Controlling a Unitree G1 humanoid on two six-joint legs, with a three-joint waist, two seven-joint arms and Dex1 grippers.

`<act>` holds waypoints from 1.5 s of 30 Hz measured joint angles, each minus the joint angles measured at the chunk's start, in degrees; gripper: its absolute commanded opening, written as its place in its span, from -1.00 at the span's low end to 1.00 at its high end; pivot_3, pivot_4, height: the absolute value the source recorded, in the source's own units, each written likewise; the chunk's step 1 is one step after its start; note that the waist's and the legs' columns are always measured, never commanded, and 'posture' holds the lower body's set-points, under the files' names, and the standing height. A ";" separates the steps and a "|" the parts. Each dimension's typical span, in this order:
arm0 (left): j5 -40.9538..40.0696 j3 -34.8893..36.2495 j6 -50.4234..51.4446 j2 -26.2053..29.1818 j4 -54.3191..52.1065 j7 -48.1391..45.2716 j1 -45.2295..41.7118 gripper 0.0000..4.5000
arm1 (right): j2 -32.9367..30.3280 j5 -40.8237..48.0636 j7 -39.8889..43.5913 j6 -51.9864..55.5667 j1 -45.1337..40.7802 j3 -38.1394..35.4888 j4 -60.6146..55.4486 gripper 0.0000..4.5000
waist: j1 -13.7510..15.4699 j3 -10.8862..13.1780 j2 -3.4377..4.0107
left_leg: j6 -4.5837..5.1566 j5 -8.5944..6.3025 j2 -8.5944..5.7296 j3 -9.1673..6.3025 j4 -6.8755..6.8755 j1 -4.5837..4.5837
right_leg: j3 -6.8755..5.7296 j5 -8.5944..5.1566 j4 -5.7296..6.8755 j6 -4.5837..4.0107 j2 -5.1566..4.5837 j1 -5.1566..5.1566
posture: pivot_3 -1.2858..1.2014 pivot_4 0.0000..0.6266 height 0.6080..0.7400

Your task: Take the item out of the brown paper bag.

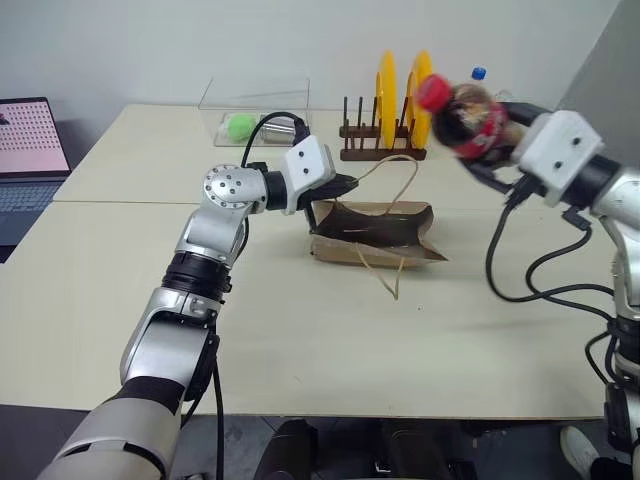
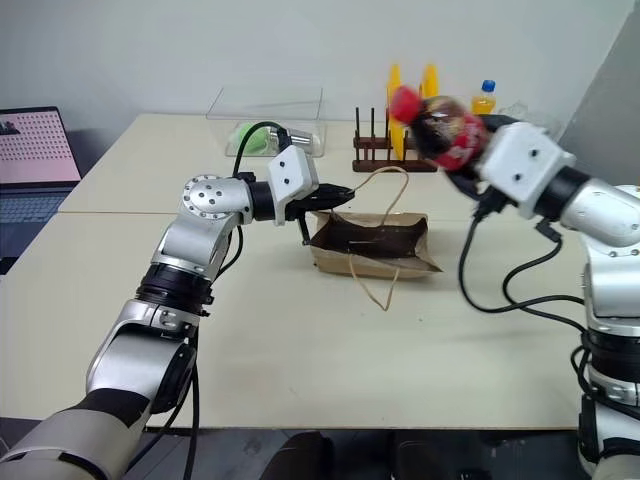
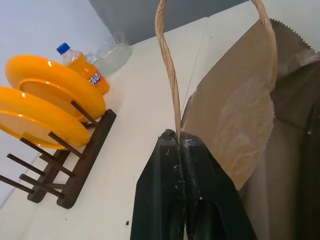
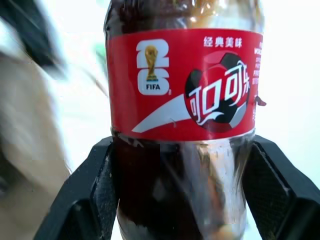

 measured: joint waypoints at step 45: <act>0.61 0.44 -0.65 -2.98 11.30 5.70 -6.41 -0.19 | 2.22 24.85 5.81 28.81 22.35 -6.70 -33.10 1.00 | -0.61 0.02 -0.01 | 0.02 -0.02 0.17 0.19 -0.01 0.39 | 0.09 -0.18 0.22 0.30 0.08 0.20 | 0.03 -0.52 1.00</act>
